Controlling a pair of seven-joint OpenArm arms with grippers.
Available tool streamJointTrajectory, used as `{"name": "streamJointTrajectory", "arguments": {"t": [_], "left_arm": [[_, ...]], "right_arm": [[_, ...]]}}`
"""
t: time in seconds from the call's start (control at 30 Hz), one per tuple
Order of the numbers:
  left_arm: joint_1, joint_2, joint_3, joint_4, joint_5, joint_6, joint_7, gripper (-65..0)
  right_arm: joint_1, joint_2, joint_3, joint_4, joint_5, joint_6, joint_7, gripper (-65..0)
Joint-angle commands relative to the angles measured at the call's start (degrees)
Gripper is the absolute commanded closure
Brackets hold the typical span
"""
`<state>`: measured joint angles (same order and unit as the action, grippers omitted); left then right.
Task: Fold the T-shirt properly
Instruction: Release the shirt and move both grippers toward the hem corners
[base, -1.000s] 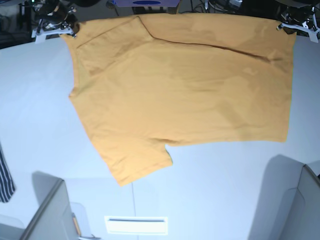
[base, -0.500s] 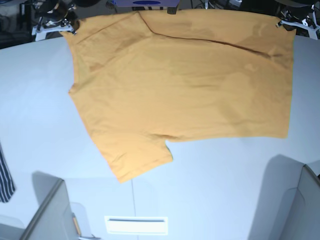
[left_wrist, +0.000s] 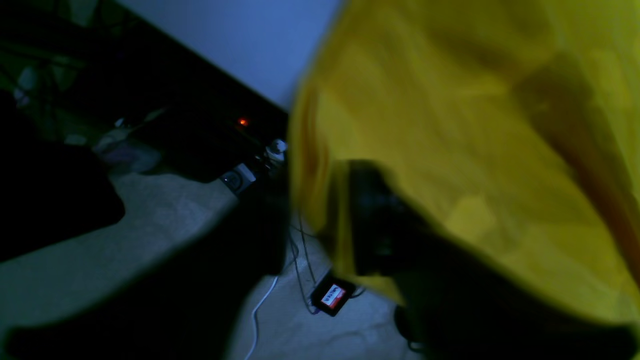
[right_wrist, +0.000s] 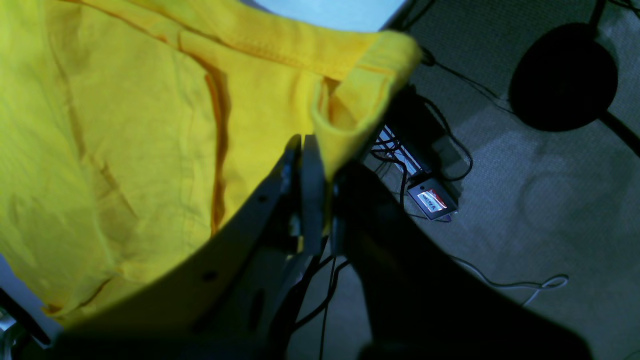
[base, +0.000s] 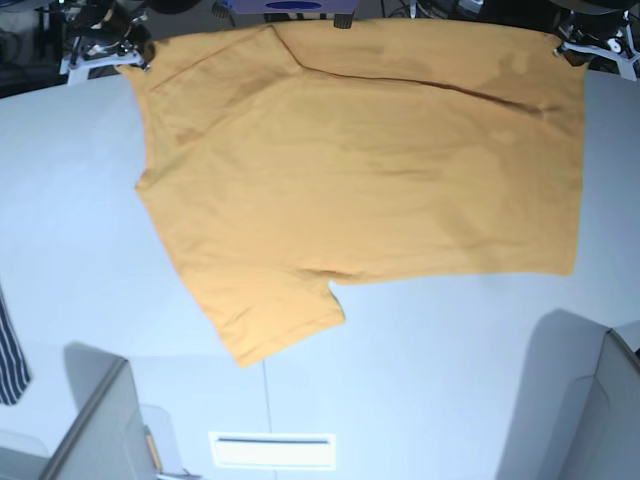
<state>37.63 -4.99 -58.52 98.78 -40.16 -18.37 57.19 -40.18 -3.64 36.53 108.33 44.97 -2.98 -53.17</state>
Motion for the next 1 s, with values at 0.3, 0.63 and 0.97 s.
{"name": "streamJointTrajectory", "arguments": {"t": [0.3, 0.63, 0.97], "left_arm": [[0.40, 1.26, -8.07, 1.31, -0.50, 0.13, -0.79, -44.9], [-1.71, 1.26, -12.91, 11.50, -0.50, 0.13, -0.71, -44.8], [-9.71, -2.17, -9.92, 11.68, -0.23, 0.30, -0.62, -44.6]], "right_arm": [[-0.04, 0.34, 4.21, 2.22, 0.17, 0.21, 1.08, -27.0], [6.82, 3.42, 6.06, 5.20, 0.17, 0.21, 0.64, -27.0], [24.23, 10.45, -2.73, -2.80, 0.08, 0.21, 0.73, -27.2]]}}
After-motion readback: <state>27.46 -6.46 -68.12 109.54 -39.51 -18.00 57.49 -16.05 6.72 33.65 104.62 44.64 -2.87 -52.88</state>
